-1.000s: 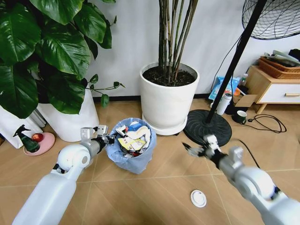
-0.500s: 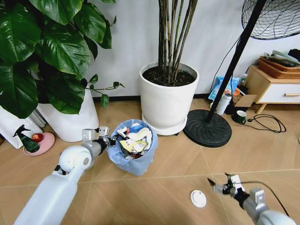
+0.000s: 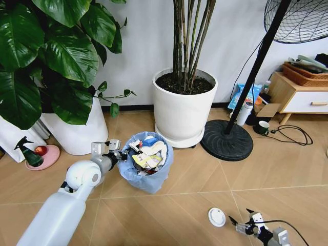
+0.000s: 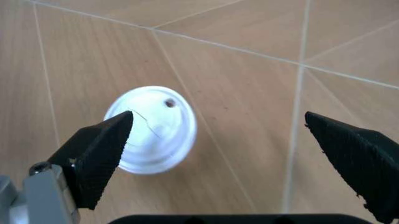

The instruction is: Pick up the trash bin and place the garbage on the floor into it.

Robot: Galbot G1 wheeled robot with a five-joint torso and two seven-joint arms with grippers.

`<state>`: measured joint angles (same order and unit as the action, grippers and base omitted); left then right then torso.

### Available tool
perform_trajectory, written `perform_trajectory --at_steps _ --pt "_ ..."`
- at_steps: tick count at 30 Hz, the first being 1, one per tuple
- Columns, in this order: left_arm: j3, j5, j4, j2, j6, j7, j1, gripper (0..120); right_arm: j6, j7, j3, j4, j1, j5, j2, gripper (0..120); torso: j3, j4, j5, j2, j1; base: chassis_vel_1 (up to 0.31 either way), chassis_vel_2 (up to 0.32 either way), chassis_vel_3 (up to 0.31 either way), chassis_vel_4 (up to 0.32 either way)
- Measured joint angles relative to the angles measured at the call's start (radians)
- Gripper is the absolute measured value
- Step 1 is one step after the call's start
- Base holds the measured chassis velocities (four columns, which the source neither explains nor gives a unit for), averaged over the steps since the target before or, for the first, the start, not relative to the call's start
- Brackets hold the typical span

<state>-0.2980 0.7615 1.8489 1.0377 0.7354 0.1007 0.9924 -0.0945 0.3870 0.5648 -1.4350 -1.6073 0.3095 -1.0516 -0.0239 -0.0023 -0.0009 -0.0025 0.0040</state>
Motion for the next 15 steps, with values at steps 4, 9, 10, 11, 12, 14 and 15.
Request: perform_trajectory --at_steps 4,9,10,11,12,14,15 --pt "0.001 0.0 0.001 -0.004 0.0 -0.003 0.001 0 0.013 -0.007 -0.03 0.007 0.034 -0.017 -0.024 100 0.0 0.0001 0.0 0.0 0.0 0.0 0.0 0.0 0.0" --pt "0.006 0.0 0.002 -0.01 0.0 -0.004 0.0 0 0.032 -0.035 -0.079 0.04 0.091 -0.052 -0.066 100 0.0 0.0002 0.0001 0.0 0.0 0.0 0.0 0.0 0.0" --pt "0.007 0.001 0.003 -0.011 0.0 -0.004 -0.001 0 0.038 -0.042 -0.089 0.051 0.104 -0.06 -0.076 100 0.0 0.0001 0.0 0.0 0.0 0.0 0.0 0.0 0.0" --pt "0.008 0.001 0.003 -0.012 0.0 -0.004 -0.001 0 0.041 -0.045 -0.094 0.057 0.11 -0.063 -0.08 100 0.0 0.0001 0.0 0.0 0.0 0.0 0.0 0.0 0.0" --pt "0.009 0.002 0.003 -0.013 0.0 -0.005 -0.002 0 0.043 -0.053 -0.107 0.075 0.129 -0.071 -0.094 100 0.0 0.0001 -0.0001 0.0 0.0 0.0 0.0 0.0 0.0" --pt "0.01 0.002 0.003 -0.013 0.0 -0.005 -0.002 0 0.046 -0.056 -0.114 0.084 0.138 -0.075 -0.1 100 0.0 0.0001 0.0002 0.0 0.0 0.0 0.0 0.0 0.0" --pt "0.01 0.002 0.003 -0.013 0.0 -0.005 -0.002 0 0.047 -0.059 -0.117 0.089 0.143 -0.076 -0.102 100 0.0 0.0001 0.0002 0.0 0.0 0.0 0.0 0.0 0.0"
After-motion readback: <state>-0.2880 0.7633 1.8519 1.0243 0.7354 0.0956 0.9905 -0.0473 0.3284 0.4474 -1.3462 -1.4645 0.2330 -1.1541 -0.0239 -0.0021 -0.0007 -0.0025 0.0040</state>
